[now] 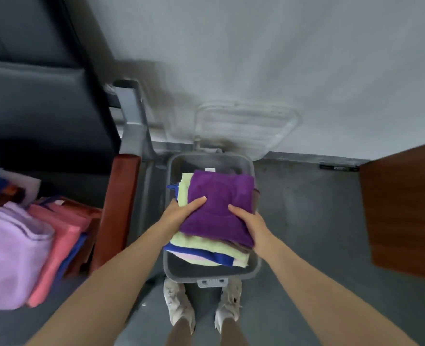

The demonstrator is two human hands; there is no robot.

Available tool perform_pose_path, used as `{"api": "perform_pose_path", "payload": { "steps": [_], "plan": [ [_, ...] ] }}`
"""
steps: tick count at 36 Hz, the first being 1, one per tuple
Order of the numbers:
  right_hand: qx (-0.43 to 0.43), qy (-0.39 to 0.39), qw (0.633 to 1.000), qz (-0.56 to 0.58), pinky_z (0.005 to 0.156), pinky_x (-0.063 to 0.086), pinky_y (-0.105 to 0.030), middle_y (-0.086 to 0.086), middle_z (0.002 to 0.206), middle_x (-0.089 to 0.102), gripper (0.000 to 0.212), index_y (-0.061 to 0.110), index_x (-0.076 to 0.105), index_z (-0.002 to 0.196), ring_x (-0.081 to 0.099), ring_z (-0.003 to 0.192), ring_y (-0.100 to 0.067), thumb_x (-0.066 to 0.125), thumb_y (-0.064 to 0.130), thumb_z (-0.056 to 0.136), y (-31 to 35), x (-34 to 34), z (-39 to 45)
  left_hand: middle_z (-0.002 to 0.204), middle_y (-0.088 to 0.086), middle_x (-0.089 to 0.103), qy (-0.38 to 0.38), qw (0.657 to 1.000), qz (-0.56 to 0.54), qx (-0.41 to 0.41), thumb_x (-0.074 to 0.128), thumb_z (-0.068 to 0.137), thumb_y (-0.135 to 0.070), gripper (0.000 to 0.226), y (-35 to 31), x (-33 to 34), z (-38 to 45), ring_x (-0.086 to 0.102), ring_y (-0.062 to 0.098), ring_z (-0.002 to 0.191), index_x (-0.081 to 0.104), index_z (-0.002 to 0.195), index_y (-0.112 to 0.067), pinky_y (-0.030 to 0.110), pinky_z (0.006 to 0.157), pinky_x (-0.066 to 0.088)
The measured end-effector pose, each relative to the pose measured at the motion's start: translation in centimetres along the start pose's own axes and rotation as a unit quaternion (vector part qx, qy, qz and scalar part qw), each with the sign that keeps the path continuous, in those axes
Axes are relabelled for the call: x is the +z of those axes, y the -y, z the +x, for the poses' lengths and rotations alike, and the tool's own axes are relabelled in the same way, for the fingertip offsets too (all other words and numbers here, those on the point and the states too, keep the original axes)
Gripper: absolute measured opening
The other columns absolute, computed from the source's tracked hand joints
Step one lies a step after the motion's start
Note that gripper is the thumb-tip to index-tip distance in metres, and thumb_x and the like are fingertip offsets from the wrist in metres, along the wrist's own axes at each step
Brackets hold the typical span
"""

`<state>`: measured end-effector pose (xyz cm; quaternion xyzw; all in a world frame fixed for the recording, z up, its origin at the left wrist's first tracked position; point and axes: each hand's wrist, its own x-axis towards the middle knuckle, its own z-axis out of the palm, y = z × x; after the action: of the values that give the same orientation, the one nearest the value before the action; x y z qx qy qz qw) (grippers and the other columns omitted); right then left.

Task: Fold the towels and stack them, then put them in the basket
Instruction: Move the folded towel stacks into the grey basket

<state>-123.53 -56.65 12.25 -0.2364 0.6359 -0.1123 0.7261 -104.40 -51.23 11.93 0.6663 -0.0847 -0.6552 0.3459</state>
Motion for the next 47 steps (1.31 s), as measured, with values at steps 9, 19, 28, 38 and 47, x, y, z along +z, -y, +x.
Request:
{"api": "perform_pose_path", "payload": {
  "steps": [9, 19, 28, 38, 47],
  "plan": [
    [0.042, 0.022, 0.998, -0.037, 0.09, 0.056, -0.044, -0.008, 0.108, 0.073, 0.072, 0.023, 0.059, 0.119, 0.07, 0.099, -0.028, 0.09, 0.039, 0.056, -10.1, -3.3, 21.5, 0.103, -0.001, 0.071, -0.056, 0.998, -0.017, -0.032, 0.085, 0.065, -0.044, 0.056, 14.3, -1.2, 19.1, 0.069, 0.018, 0.092, 0.058, 0.111, -0.028, 0.034, 0.081, 0.057],
    [0.075, 0.044, 0.991, -0.102, 0.095, 0.053, -0.045, -0.006, 0.113, 0.07, 0.084, 0.021, 0.055, 0.129, 0.067, 0.103, -0.025, 0.086, 0.048, 0.056, -22.6, -5.7, 35.3, 0.116, 0.005, 0.065, -0.093, 0.989, -0.026, -0.108, 0.077, 0.079, -0.032, 0.054, 28.2, -1.9, 30.6, 0.063, 0.024, 0.104, 0.051, 0.126, -0.024, 0.037, 0.091, 0.051],
    [0.036, -0.001, 0.987, -0.157, 0.099, 0.05, -0.043, -0.004, 0.117, 0.067, 0.064, 0.018, 0.059, 0.125, 0.063, 0.109, -0.023, 0.086, 0.035, 0.069, -27.5, -5.3, 41.4, 0.126, 0.0, 0.06, -0.149, 0.983, 0.075, -0.082, 0.069, 0.087, -0.028, 0.053, 33.1, -2.3, 34.7, 0.059, 0.019, 0.108, 0.047, 0.135, -0.022, 0.031, 0.093, 0.046],
    [0.007, -0.01, 0.959, -0.284, 0.093, 0.054, -0.043, 0.003, 0.114, 0.066, 0.064, 0.025, 0.057, 0.12, 0.064, 0.105, -0.019, 0.083, 0.046, 0.066, -27.5, -6.1, 40.1, 0.133, 0.012, 0.052, -0.2, 0.946, 0.23, -0.114, 0.057, 0.092, -0.033, 0.055, 31.8, -0.9, 33.9, 0.055, 0.03, 0.115, 0.038, 0.141, -0.015, 0.041, 0.096, 0.048],
    [-0.017, -0.041, 0.953, -0.301, 0.069, 0.047, -0.031, 0.002, 0.083, 0.061, 0.017, 0.015, 0.061, 0.098, 0.058, 0.08, -0.017, 0.056, 0.031, 0.096, -17.5, -3.7, 28.0, 0.129, 0.008, 0.057, -0.168, 0.959, 0.225, -0.03, 0.045, 0.098, -0.035, 0.044, 19.2, 2.3, 24.7, 0.057, 0.025, 0.113, 0.047, 0.138, -0.015, 0.028, 0.094, 0.045]
  ]
}}
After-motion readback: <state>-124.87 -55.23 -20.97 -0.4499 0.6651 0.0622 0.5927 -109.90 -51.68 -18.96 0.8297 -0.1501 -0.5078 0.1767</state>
